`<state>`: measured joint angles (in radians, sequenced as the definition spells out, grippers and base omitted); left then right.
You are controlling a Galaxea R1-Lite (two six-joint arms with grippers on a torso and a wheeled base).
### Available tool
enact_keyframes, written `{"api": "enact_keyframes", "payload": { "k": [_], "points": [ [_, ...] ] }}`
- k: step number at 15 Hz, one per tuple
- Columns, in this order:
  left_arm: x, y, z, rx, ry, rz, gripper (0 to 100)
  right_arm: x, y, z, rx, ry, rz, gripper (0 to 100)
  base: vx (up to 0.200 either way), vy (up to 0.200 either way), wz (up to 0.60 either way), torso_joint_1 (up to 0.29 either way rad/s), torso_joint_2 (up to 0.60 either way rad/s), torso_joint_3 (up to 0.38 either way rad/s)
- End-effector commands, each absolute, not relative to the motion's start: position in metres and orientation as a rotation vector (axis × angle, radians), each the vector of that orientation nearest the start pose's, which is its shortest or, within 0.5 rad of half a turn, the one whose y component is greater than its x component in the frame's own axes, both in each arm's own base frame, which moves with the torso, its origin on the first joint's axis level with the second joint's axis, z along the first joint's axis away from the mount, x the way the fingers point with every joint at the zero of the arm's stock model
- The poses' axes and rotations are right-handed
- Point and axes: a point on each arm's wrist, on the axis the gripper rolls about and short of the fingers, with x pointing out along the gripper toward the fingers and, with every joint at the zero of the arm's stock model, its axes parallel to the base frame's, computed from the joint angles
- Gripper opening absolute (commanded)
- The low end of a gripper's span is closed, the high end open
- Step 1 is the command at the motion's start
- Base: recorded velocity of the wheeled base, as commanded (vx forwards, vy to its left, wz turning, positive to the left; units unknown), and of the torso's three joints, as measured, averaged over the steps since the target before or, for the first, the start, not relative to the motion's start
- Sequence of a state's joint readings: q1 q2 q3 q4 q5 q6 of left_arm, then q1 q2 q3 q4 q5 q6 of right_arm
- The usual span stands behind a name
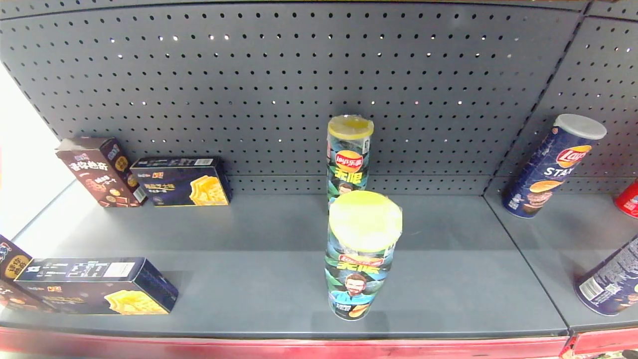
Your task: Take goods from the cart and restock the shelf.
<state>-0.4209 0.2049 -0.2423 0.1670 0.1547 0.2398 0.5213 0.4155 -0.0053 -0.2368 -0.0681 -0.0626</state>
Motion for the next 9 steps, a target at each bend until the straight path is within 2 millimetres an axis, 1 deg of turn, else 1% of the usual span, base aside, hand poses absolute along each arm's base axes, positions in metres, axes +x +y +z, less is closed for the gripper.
{"api": "enact_keyframes", "payload": {
  "k": [1,2,3,5,6,7,8,9],
  "points": [
    [-0.021,0.013,0.098,0.275,0.111,-0.264,100,-0.002,-0.003,0.087,-0.100,0.133,0.393,100,0.000,0.000,0.00,0.000,0.00,0.000],
    [-0.020,0.012,0.089,0.282,0.131,-0.263,100,-0.010,-0.006,0.085,-0.093,0.139,0.335,100,0.000,0.000,0.00,0.000,0.00,0.000],
    [-0.018,0.012,0.089,0.288,0.148,-0.259,100,-0.009,-0.005,0.085,-0.088,0.150,0.263,100,0.000,0.000,0.00,0.000,0.00,0.000],
    [-0.012,0.008,0.091,0.300,0.240,-0.191,100,-0.003,-0.002,0.086,-0.088,0.237,0.128,100,0.000,0.000,0.00,0.000,0.00,0.000],
    [-0.012,0.008,0.091,0.300,0.243,-0.186,100,-0.003,-0.002,0.086,-0.088,0.240,0.125,100,0.000,0.000,0.00,0.000,0.00,0.000],
    [-0.009,0.005,0.091,0.292,0.302,-0.064,100,-0.004,-0.002,0.086,-0.074,0.233,0.031,100,0.000,0.000,0.00,0.000,0.00,0.000],
    [-0.010,0.005,0.091,0.280,0.308,0.007,100,-0.010,-0.001,0.085,-0.065,0.165,-0.024,100,0.000,0.000,0.00,0.000,0.00,0.000],
    [-0.011,0.004,0.091,0.271,0.308,0.054,100,-0.019,-0.001,0.084,-0.058,0.071,-0.030,100,0.000,0.000,0.00,0.000,0.00,0.000]
  ]
}}
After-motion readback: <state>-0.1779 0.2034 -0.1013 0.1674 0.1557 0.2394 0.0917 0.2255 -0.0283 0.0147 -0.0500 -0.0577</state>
